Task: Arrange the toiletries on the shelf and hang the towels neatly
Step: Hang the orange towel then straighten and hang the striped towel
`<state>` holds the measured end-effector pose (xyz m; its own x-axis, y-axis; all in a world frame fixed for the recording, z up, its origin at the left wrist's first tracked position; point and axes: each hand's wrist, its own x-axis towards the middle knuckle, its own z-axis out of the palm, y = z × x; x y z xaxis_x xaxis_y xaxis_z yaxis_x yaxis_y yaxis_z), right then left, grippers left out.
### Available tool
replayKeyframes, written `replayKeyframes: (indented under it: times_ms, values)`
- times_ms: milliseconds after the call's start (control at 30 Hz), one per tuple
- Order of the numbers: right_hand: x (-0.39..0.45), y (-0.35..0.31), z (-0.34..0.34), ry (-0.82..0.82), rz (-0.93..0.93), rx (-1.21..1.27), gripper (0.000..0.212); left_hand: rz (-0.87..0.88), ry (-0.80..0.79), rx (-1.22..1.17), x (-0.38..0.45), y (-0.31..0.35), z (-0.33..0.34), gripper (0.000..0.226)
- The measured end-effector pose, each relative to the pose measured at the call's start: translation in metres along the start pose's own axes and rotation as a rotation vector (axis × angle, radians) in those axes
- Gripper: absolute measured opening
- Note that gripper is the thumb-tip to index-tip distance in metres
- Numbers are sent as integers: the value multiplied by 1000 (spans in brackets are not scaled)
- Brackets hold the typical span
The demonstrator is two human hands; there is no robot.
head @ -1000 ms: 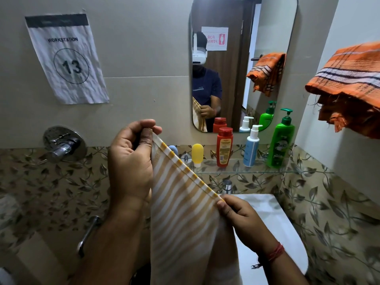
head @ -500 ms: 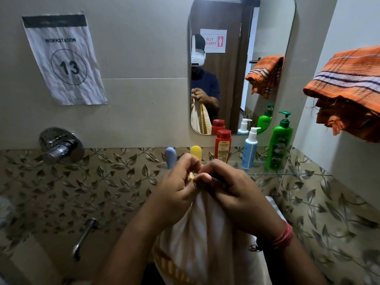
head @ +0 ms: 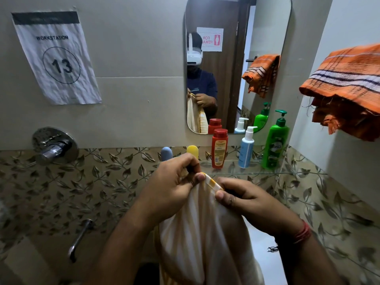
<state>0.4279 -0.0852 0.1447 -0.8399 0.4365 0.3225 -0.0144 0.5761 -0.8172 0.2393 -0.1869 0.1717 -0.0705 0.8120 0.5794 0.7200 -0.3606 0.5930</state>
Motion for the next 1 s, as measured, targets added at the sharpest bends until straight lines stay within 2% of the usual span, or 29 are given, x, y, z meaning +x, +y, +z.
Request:
replayKeyframes:
  times_ms: [100,167,300,500,567,667,700,767,833,900,1000]
  values:
    - [-2,8,0,19,20,-28,67,-17,191,89,6,-1,-2,18]
    - [-4,13,0,32,29,-92,76,-51,304,69,9,-5,-8,22]
    - [-8,19,-1,23,29,-135,69,-92,498,149,12,-7,-18,17]
    - [-10,31,7,34,24,-97,80,-104,721,150,19,-16,-38,13]
    - [-10,36,7,62,38,-42,70,-101,744,168,19,-21,-45,12]
    - [-8,41,8,111,57,-9,32,-111,770,192,19,-29,-52,11]
    - [-7,42,10,139,60,-5,25,-119,775,198,19,-31,-54,10]
    - [-3,43,11,217,56,-40,27,-147,753,204,18,-38,-55,12]
    - [2,35,10,255,23,-124,32,-156,644,172,16,-42,-52,19]
    - [10,19,8,235,-53,-267,29,-127,407,38,13,-39,-43,25]
    - [26,-8,7,151,-209,-507,19,-86,-49,-210,6,-23,-15,33]
